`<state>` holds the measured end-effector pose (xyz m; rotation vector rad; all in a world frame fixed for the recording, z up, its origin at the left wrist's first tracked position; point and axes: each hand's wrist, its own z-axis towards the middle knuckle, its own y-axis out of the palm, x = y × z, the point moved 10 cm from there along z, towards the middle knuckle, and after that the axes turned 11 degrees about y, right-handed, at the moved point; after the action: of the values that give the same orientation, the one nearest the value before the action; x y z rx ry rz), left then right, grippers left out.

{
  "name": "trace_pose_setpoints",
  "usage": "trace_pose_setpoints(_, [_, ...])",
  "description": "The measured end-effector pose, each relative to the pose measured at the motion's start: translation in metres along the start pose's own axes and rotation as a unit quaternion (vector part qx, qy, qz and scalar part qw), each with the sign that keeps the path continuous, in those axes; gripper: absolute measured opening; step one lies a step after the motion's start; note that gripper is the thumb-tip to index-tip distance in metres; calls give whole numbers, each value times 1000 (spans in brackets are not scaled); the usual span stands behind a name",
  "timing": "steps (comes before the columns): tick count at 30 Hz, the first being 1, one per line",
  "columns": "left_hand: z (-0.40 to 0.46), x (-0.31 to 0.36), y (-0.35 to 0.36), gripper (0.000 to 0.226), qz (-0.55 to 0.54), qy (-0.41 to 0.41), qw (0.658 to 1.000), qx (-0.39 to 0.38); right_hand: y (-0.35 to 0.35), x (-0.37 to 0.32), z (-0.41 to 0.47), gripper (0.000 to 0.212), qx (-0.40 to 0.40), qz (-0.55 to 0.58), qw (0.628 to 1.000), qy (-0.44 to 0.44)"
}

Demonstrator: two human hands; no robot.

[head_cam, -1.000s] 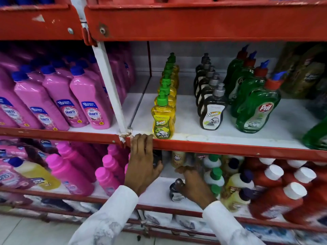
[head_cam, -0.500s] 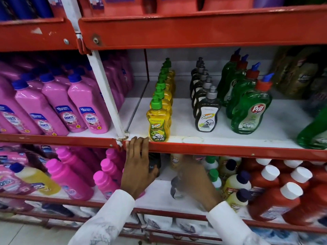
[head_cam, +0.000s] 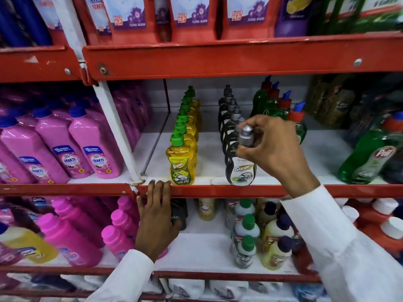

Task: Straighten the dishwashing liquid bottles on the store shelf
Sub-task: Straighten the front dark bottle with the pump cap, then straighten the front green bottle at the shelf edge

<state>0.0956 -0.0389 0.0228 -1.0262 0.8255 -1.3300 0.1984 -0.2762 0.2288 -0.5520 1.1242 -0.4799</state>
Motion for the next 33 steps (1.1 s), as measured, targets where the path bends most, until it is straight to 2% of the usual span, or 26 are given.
trace_pose_setpoints(11, [1, 8, -2, 102, 8, -22, 1000, -3, 40, 25, 31, 50, -32, 0, 999, 18])
trace_pose_setpoints(19, [-5, 45, -3, 82, -57, -3, 995, 84, 31, 42, 17, 66, -5, 46, 999, 8])
trace_pose_setpoints(21, [-4, 64, -1, 74, -73, 32, 992, 102, 22, 61, 5, 64, 21, 58, 998, 13])
trace_pose_setpoints(24, [4, 93, 3, 69, -91, 80, 987, 104, 9, 98, -18, 48, 72, 82, 994, 22])
trace_pose_setpoints(28, [21, 130, 4, 69, -91, 127, 984, 91, -13, 158, -48, 35, 172, 142, 970, 91])
trace_pose_setpoints(31, [30, 146, 9, 69, -99, 136, 982, 83, -40, 204, -65, 42, 292, 195, 926, 138])
trace_pose_setpoints(33, [32, 149, 12, 68, -98, 130, 983, 80, -56, 223, -68, 61, 351, 182, 906, 152])
